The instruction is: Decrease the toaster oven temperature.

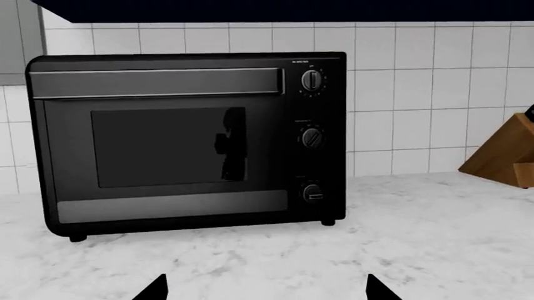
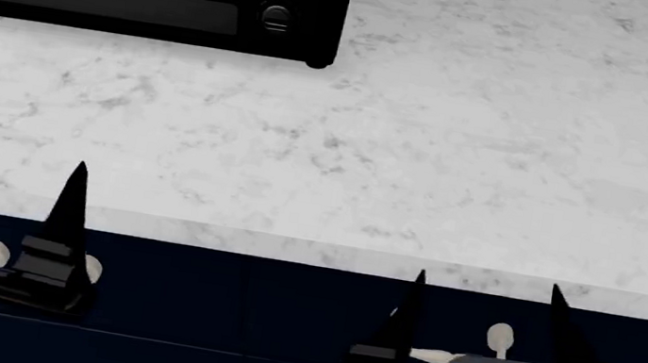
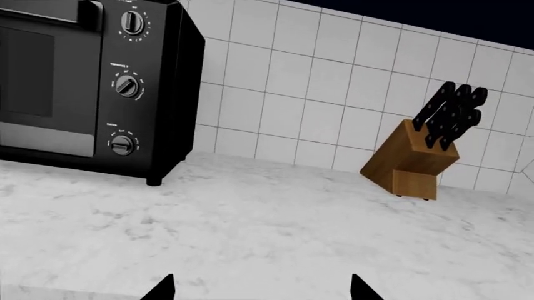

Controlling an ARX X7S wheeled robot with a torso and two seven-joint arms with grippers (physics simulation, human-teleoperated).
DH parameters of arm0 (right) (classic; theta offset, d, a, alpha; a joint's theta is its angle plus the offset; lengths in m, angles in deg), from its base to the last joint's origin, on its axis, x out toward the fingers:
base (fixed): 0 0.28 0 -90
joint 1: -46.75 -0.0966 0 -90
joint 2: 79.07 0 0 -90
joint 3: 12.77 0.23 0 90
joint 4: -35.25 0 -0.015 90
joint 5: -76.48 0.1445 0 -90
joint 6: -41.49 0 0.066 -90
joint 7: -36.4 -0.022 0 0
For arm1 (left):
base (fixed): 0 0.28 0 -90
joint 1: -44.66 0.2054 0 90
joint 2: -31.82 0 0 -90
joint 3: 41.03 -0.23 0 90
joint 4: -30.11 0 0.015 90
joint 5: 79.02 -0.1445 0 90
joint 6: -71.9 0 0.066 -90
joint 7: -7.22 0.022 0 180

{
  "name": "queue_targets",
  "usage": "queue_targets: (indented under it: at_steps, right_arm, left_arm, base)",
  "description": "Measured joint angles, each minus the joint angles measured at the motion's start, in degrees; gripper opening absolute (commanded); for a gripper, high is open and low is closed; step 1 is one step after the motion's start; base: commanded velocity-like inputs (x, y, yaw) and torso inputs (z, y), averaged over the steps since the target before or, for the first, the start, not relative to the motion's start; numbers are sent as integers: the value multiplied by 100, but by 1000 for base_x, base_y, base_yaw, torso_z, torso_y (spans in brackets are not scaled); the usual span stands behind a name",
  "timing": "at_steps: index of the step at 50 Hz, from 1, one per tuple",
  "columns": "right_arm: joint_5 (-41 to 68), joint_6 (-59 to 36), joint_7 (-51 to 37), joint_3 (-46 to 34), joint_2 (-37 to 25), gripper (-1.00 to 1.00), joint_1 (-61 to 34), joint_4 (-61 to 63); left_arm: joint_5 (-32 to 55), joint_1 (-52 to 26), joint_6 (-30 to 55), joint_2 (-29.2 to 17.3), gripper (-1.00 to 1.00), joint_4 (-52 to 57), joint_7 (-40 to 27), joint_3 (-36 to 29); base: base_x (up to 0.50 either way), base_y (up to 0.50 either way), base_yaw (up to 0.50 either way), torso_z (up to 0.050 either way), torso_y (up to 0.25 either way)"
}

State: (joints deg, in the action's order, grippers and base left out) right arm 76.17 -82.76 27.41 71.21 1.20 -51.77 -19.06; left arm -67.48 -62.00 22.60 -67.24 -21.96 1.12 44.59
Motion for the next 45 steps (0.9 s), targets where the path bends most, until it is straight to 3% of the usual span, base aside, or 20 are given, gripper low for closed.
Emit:
queue_targets:
  at_steps: [18,22,29,34,39,42,45]
  right_arm:
    - [213,-2804,296,280,-285,100,-1458,1232]
    - [284,-3461,399,301,-362,100,-2042,1410]
    - [520,-4491,487,271,-441,100,-3219,1377]
    - [1155,-4909,273,340,-549,100,-3967,1089]
    - [1637,-5138,105,321,-619,100,-4656,773]
    - [1831,-5220,16,278,-620,100,-5062,556]
    - [1982,-5263,-57,250,-596,100,-5419,359]
  left_arm:
    - [1036,-1543,2470,-162,100,1010,297,251]
    - [2117,-1676,2873,-387,100,1404,94,474]
    - [4511,-1835,2820,-1086,100,1805,-961,447]
    - [4986,-2292,1305,-2257,100,1961,-1727,-1069]
    - [4937,-3413,-644,-3159,100,2059,-2521,-3666]
    - [4893,-4007,-1599,-3512,100,2086,-2850,-5286]
    - [4898,-4422,-2371,-3795,100,2035,-2998,-6501]
  base:
    - [0,0,0,0,0]
    - [0,0,0,0,0]
    - [0,0,0,0,0]
    - [0,0,0,0,0]
    - [0,0,0,0,0]
    - [0,0,0,0,0]
    - [0,0,0,0,0]
